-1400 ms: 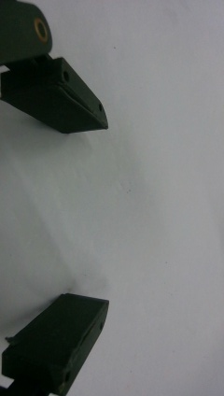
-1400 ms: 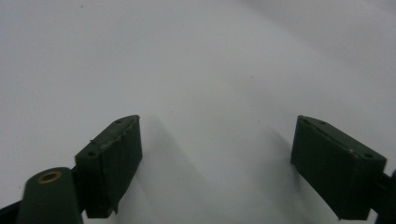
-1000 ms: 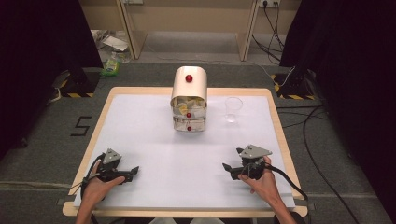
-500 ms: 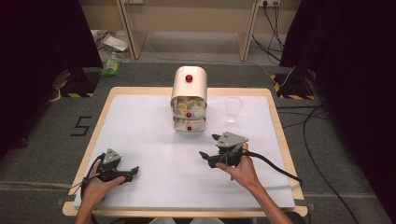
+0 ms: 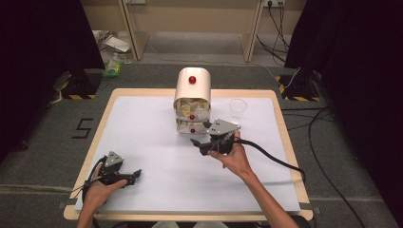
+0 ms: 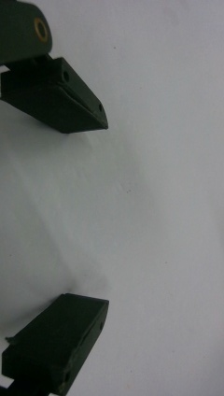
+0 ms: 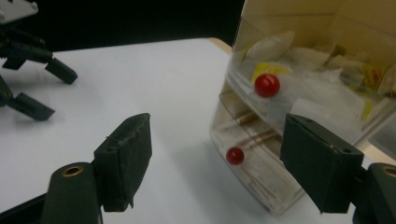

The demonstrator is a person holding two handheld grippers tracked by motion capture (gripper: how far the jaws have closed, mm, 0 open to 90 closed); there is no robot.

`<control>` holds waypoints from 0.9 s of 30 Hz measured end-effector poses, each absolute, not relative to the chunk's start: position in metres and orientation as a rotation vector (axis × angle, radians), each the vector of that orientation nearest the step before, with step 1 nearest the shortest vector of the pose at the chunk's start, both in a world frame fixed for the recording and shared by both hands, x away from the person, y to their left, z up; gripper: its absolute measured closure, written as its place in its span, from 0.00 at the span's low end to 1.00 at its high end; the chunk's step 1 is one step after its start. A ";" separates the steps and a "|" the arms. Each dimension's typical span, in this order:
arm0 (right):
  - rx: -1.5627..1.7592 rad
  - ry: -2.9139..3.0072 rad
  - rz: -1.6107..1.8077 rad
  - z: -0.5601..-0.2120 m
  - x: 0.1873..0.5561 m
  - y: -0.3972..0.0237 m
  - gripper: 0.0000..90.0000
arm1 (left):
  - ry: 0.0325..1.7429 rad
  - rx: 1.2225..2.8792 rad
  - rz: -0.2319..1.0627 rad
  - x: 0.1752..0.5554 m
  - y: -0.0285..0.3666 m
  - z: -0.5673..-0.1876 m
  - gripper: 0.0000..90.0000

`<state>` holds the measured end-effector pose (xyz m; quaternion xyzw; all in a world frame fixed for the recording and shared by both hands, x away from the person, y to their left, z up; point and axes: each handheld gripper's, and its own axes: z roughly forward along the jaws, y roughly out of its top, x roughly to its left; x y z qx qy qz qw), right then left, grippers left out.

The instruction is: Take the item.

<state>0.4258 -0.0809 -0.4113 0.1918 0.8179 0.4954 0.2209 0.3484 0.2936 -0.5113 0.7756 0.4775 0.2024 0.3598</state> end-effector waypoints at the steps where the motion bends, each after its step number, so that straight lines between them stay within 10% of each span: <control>1: 0.525 2.251 1.376 -0.408 0.430 -0.077 0.29 | 1.231 1.999 0.522 0.348 0.294 -0.511 0.12; 27: 0.543 2.152 1.384 -0.385 0.467 -0.061 0.30 | 1.231 1.999 0.522 0.348 0.294 -0.511 0.12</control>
